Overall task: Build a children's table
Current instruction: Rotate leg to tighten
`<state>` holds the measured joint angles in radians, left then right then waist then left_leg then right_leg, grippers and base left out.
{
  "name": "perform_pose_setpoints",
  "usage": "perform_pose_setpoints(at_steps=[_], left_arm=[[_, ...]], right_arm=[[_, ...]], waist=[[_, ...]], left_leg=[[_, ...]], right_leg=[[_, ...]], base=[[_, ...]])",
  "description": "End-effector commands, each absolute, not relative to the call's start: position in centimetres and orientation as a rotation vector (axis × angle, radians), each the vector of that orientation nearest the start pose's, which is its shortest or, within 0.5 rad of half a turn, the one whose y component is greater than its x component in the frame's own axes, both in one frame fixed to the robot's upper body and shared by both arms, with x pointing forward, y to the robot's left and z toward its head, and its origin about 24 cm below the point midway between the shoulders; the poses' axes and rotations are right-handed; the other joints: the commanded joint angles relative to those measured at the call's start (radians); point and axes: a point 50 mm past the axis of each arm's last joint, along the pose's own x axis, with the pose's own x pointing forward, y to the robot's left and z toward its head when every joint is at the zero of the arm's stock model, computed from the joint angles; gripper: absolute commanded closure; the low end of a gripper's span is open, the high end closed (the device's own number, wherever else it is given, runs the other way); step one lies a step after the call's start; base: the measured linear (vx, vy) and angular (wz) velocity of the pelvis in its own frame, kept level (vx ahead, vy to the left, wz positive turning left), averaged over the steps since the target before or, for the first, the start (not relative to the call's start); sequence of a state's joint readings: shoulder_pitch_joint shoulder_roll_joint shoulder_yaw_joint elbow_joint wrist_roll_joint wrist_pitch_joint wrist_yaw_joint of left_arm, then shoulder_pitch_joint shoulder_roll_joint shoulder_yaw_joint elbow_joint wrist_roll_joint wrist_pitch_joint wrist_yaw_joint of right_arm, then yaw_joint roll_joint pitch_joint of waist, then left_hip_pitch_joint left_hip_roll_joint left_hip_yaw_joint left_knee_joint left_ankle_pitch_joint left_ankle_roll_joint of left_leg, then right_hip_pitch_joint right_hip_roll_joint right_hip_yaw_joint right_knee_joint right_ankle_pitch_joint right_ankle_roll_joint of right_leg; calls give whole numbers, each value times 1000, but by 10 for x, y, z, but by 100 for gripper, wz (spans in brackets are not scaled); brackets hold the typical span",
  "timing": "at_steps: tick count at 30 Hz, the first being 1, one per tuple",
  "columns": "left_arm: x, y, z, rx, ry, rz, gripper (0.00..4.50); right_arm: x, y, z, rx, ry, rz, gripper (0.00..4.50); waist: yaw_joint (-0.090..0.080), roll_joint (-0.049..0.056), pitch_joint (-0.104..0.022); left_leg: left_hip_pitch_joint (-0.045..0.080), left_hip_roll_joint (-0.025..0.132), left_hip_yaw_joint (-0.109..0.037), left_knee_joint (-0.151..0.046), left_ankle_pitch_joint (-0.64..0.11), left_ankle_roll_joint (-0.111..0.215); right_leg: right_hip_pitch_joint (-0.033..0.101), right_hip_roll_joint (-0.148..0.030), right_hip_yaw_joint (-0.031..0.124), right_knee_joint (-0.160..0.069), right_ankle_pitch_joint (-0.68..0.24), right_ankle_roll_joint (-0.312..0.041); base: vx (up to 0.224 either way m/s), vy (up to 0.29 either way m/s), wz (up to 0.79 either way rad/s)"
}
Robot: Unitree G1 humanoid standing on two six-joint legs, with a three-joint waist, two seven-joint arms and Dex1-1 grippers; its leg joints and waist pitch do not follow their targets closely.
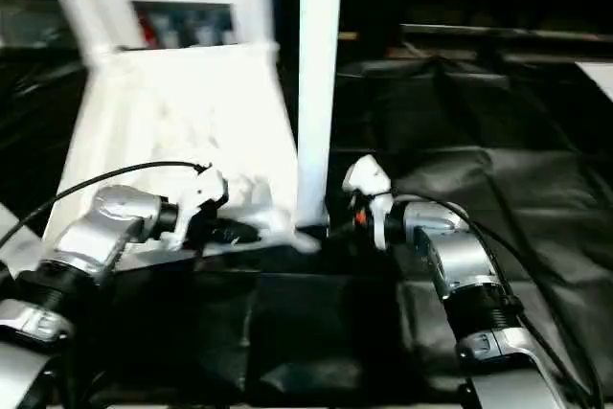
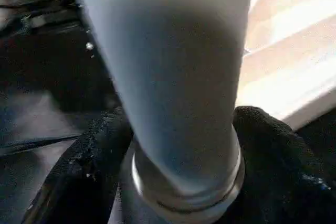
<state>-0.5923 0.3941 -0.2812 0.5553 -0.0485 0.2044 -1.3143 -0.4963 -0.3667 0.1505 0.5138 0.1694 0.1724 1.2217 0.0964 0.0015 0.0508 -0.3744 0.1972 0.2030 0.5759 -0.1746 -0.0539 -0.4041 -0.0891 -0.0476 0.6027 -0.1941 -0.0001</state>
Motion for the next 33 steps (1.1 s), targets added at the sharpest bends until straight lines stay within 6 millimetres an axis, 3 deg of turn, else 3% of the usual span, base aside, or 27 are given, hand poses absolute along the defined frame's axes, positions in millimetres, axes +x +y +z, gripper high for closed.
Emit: perform_pose_setpoints(at_steps=[1,6,12,14,16,17,18,19,21,24,29,33], left_arm=[[306,135,55,260,522,-1466,450],[305,131,54,245,514,-1470,450],[307,125,50,255,498,-1419,450],[313,122,48,270,479,-1342,450],[322,114,47,271,454,-1236,450],[323,111,47,272,446,-1219,450],[327,105,47,274,429,-1183,450],[328,103,47,273,424,-1168,450],[333,90,45,265,413,-1099,450],[337,73,45,243,410,-1026,450],[336,46,44,244,399,-988,450],[334,49,44,259,391,-1027,450]], right_arm=[[304,-154,54,-69,360,1293,118],[299,-149,51,-41,372,1330,181],[293,-145,41,-36,403,1300,206],[296,-143,34,-37,413,1201,209],[309,-141,22,-30,422,943,212],[311,-141,20,-18,428,891,214],[315,-140,18,6,431,814,218],[316,-140,18,13,430,789,222],[321,-137,12,51,443,635,225],[326,-131,4,61,470,482,233],[331,-96,3,109,458,379,238],[332,-78,14,71,381,558,238]], waist=[[1,-9,-67],[2,-11,-62],[1,-6,-62],[-1,-4,-60],[-11,9,-53],[-20,2,-50],[-26,0,-51],[-30,0,-50],[-44,-4,-47],[-53,-6,-47],[-65,-11,-50],[-66,-11,-52]], left_leg=[[22,40,-9,-55,-152,80],[20,39,-11,-58,-188,48],[20,37,-13,-58,-193,37],[20,37,-14,-60,-214,30],[25,34,-16,-66,-276,-6],[31,30,-20,-69,-336,-32],[28,29,-28,-72,-354,-43],[25,29,-29,-75,-362,-44],[35,27,-33,-73,-415,-48],[29,23,-39,-74,-421,-39],[25,26,-42,-80,-418,-31],[25,26,-42,-84,-446,-24]], right_leg=[[46,-50,33,-48,-50,-290],[45,-55,36,-56,-123,-264],[44,-52,36,-57,-126,-250],[42,-51,36,-60,-150,-247],[36,-52,38,-71,-231,-230],[34,-55,36,-83,-337,-207],[41,-58,34,-86,-410,-175],[40,-57,34,-90,-433,-161],[25,-55,33,-103,-505,-134],[27,-57,27,-111,-563,-104],[26,-57,24,-112,-512,-114],[27,-56,25,-114,-465,-118]], base=[[0,0,0],[0,0,0],[0,0,0],[0,0,0],[0,0,0],[0,0,0],[-56,6,-5],[-53,11,-7],[-27,6,-4],[0,0,0],[0,0,0],[0,0,0]])
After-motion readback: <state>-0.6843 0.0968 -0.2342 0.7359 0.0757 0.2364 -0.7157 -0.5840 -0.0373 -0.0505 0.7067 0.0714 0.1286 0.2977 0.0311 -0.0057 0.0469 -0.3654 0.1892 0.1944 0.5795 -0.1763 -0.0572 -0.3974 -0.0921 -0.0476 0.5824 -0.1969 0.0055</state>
